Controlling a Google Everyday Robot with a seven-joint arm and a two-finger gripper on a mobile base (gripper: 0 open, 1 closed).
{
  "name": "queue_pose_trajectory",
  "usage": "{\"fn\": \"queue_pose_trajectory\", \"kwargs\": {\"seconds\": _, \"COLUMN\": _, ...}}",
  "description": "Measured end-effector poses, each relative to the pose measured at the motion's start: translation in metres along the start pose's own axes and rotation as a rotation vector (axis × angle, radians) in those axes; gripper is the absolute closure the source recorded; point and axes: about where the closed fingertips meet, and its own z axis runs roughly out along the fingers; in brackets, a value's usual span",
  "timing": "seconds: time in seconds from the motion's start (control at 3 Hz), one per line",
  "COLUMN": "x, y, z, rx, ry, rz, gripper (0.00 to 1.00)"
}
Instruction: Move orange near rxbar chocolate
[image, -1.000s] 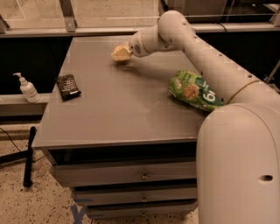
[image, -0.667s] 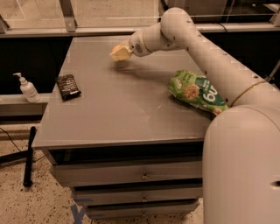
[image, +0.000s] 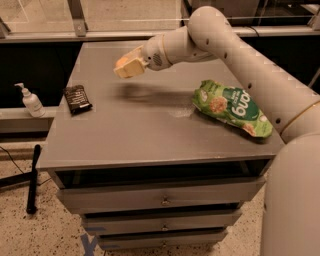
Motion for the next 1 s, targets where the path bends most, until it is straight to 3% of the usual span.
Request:
{"fn": "queue_pose_trajectory", "kwargs": {"seconds": 0.33, "x": -0.002, "y": 0.054, "z": 0.003, "rx": -0.115, "ry": -0.024, "rz": 0.007, "gripper": 1.00}}
{"fn": "queue_pose_trajectory", "kwargs": {"seconds": 1.0, "x": -0.007, "y": 0.115, "z": 0.025, "rx": -0.236, "ry": -0.078, "rz": 0.011, "gripper": 1.00}}
